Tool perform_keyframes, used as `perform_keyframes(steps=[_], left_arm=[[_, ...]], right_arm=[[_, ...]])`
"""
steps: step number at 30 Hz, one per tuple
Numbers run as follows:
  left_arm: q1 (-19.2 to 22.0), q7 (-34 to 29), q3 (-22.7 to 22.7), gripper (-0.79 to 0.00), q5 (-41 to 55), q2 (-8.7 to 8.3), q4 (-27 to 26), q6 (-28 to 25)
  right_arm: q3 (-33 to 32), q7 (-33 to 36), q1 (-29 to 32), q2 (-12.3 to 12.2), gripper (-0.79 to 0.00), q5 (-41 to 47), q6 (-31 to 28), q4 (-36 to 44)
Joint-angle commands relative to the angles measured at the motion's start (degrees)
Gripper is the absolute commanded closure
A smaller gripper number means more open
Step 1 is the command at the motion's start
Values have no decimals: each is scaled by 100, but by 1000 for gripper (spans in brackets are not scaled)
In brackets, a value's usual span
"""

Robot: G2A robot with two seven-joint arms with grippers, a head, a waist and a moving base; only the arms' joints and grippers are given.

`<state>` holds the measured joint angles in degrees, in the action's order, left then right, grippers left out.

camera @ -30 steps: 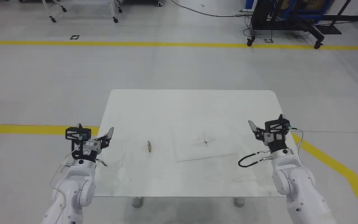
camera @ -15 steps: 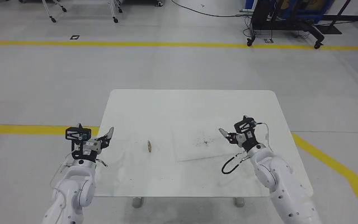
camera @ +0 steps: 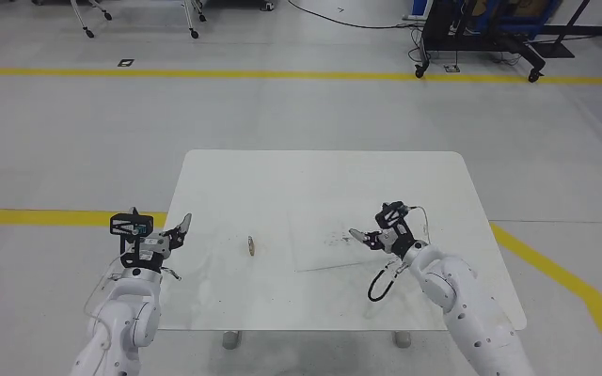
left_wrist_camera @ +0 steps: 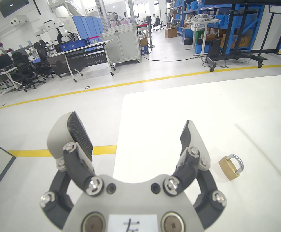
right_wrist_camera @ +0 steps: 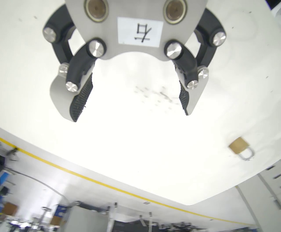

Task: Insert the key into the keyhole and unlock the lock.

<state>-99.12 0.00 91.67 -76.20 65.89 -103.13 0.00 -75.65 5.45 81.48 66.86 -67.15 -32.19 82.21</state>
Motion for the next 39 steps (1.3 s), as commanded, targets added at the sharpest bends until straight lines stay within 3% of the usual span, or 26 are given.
perform_keyframes(steps=[1,3,8,14,24,26,28,29,39], left_arm=[[0,0,0,-785,0,0,0,0],[0,0,0,-785,0,0,0,0],[0,0,0,-785,0,0,0,0],[0,0,0,-785,0,0,0,0],[0,0,0,-785,0,0,0,0],[0,0,0,-785,0,0,0,0],[0,0,0,-785,0,0,0,0],[0,0,0,-785,0,0,0,0],[0,0,0,-785,0,0,0,0]], right_arm=[[50,-202,-383,-25,-785,-99,-1029,-606],[154,-474,-707,-42,-785,-506,-1474,-1016],[508,-1561,-1104,-99,-763,-2089,-1760,-1388],[852,-2216,-1541,-99,-437,-2800,-1793,-2068],[1400,-2733,-1978,-56,-311,-3309,-1939,-2651],[1447,-2858,-2030,-61,-203,-3360,-1953,-2731],[1486,-2967,-2065,-72,-37,-3427,-1959,-2784],[1503,-3008,-2080,-78,0,-3464,-1947,-2804],[1662,-3193,-2166,-124,0,-3646,-1949,-2849]])
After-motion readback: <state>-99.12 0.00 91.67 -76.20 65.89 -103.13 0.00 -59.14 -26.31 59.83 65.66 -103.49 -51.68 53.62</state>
